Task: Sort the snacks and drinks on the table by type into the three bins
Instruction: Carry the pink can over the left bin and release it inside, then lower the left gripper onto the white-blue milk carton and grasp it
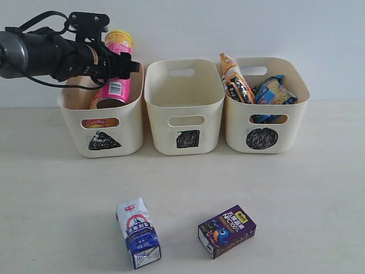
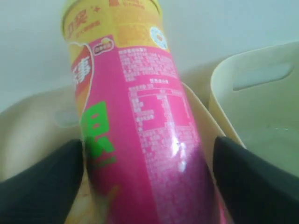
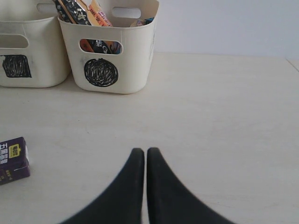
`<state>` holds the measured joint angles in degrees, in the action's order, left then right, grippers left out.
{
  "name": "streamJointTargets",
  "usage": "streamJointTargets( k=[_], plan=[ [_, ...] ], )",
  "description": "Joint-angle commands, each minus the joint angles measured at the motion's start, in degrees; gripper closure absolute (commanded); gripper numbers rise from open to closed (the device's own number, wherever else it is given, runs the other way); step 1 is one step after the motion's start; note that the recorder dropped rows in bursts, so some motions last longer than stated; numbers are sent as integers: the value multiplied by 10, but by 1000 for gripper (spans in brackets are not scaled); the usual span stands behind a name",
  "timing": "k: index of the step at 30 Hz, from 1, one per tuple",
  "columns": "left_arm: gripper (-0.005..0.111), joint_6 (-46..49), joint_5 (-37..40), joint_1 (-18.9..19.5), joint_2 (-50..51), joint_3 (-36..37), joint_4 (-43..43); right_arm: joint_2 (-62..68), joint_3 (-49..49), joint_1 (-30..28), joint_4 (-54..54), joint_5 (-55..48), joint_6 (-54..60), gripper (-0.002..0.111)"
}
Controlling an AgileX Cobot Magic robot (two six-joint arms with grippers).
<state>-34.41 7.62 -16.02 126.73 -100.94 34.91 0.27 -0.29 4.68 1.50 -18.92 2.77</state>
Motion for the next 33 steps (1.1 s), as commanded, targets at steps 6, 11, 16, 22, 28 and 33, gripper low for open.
streamJointTargets(
  k=[6,11,16,22,28,33],
  plan=[
    [15,-6,18,0,-3,-4,-13,-3,3,-1,-3,5,1,109],
    [19,-3,59,0,-33,-4,-13,-3,3,-1,-3,5,3,109],
    [43,65,153,0,-93,-4,-13,-3,3,-1,-3,5,1,109],
    [102,93,275,0,-147,-2,-13,-3,3,-1,-3,5,3,109],
    [102,103,288,0,-208,69,-24,-3,3,-1,-3,5,3,109],
    [102,141,267,0,-268,154,-71,-3,3,-1,-3,5,1,109]
  ],
)
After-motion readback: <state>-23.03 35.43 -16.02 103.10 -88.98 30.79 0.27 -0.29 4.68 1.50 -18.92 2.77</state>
